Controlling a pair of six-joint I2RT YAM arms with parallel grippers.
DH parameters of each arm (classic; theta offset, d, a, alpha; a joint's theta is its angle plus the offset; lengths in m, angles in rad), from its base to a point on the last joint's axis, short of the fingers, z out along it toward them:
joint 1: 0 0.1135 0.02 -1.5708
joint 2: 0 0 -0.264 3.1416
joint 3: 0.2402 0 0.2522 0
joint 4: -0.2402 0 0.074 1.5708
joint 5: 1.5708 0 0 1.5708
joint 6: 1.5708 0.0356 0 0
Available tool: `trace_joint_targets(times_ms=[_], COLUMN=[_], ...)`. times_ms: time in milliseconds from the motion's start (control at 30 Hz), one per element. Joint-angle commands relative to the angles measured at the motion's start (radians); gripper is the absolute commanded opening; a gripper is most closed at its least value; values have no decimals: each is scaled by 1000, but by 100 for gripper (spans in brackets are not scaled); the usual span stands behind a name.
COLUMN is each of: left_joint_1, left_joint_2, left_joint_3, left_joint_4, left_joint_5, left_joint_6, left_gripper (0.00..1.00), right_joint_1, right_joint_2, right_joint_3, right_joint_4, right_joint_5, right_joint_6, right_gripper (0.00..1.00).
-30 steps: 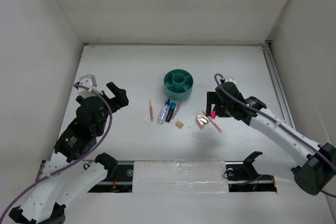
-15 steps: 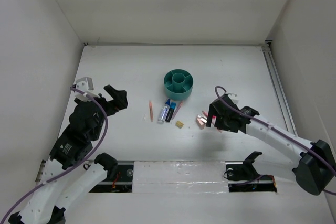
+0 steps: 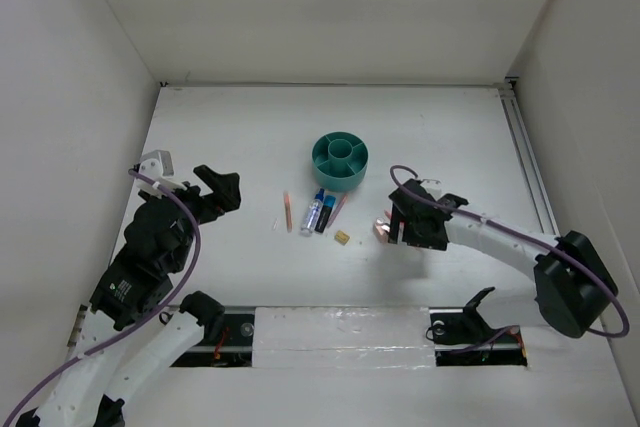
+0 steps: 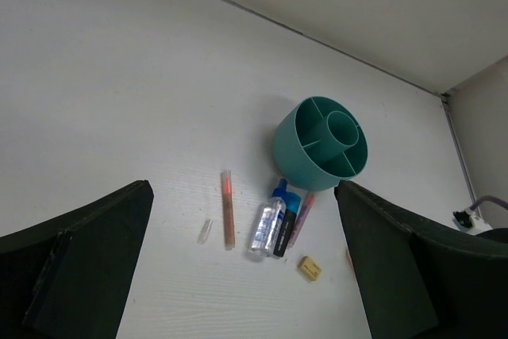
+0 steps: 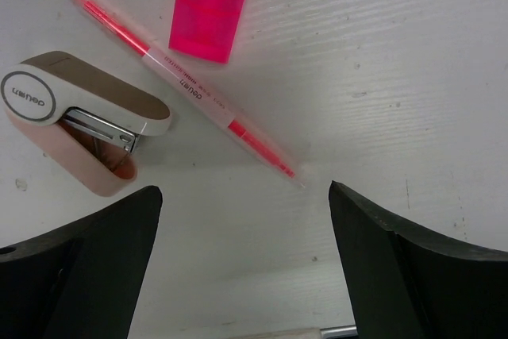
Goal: Sort the stationery into containers
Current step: Grab a piece of stationery with the right arm
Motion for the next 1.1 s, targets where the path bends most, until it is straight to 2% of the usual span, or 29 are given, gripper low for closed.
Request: trace_joint_targets(times_ms=[0, 267, 600, 833, 967, 1000, 1067], left_joint_1=[-2, -2, -2, -2, -2, -2, -2], left_joint_2=[2, 2, 12, 12, 21, 21, 21], left_joint_3=[-1, -1, -1, -1, -1, -1, -1], left_joint_4=[39, 39, 39, 39, 39, 39, 39], left_joint_5=[13, 13, 13, 4, -5, -5, -5], left_joint_6=[14, 14, 14, 14, 14, 14, 14], left_gripper=[100, 100, 100, 100, 100, 100, 100], right_joint_1=[1, -19, -8, 1, 1, 1, 1], right_joint_2=[46, 55, 170, 170, 179, 190, 190], right_joint_3=[50, 61, 58, 58, 58, 67, 67], right_joint_4=[35, 72, 151, 151, 142, 142, 142], right_joint_5=[12, -19, -30, -20, -30, -30, -39], right_joint_6=[-36, -74, -102, -102, -111, -111, -111], right_gripper=[92, 89, 89, 85, 74, 67, 65])
